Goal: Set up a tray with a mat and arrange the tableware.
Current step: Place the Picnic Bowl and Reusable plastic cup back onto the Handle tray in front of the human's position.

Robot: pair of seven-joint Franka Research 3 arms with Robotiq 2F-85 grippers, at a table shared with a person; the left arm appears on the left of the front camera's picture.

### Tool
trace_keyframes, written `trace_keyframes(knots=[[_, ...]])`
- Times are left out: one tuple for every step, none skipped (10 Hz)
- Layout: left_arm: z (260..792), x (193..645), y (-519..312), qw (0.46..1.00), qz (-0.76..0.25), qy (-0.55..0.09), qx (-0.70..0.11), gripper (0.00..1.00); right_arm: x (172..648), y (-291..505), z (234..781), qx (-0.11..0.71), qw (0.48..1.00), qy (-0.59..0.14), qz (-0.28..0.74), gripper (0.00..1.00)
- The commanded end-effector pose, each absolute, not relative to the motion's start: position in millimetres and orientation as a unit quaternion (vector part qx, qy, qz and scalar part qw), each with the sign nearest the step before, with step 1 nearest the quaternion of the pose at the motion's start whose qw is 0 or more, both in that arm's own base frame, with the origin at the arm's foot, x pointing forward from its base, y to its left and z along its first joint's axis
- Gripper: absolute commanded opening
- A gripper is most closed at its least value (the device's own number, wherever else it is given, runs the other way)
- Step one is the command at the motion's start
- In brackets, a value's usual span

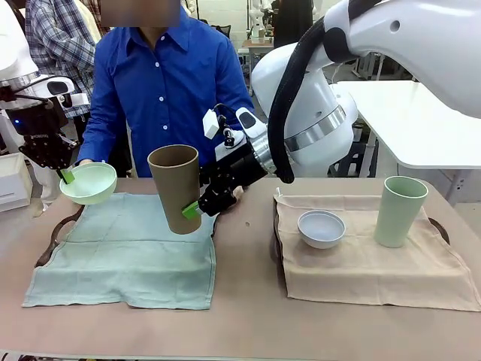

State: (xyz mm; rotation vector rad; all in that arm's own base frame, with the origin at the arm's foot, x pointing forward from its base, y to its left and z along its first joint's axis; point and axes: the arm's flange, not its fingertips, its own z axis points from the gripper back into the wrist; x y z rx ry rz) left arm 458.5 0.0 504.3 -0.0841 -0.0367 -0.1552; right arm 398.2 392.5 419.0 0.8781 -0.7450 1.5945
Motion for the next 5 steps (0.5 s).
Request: trace_keyframes(knots=[[505.3,462.0,0.3,0.995,-0.082,-0.025,-0.041,0.00,400.4,394.5,420.0,0.373,0.553,-0.317,0.674,0.00],[505.3,462.0,0.3,0.995,-0.082,-0.025,-0.041,0.00,400.4,394.5,420.0,0.373,0.553,-0.317,0.674,0.00],[505.3,462.0,0.3,0.995,-0.082,-0.025,-0.041,0.00,400.4,394.5,420.0,0.373,0.553,-0.317,0.674,0.00],[505.3,462.0,0.3,0.995,-0.082,-0.025,-0.041,0.00,400.4,394.5,420.0,0.373,0.553,-0.317,0.674,0.00],[505.3,462.0,0.3,0.995,-0.082,-0.025,-0.041,0.00,400.4,394.5,420.0,0.373,0.553,-0.317,0.674,0.00]])
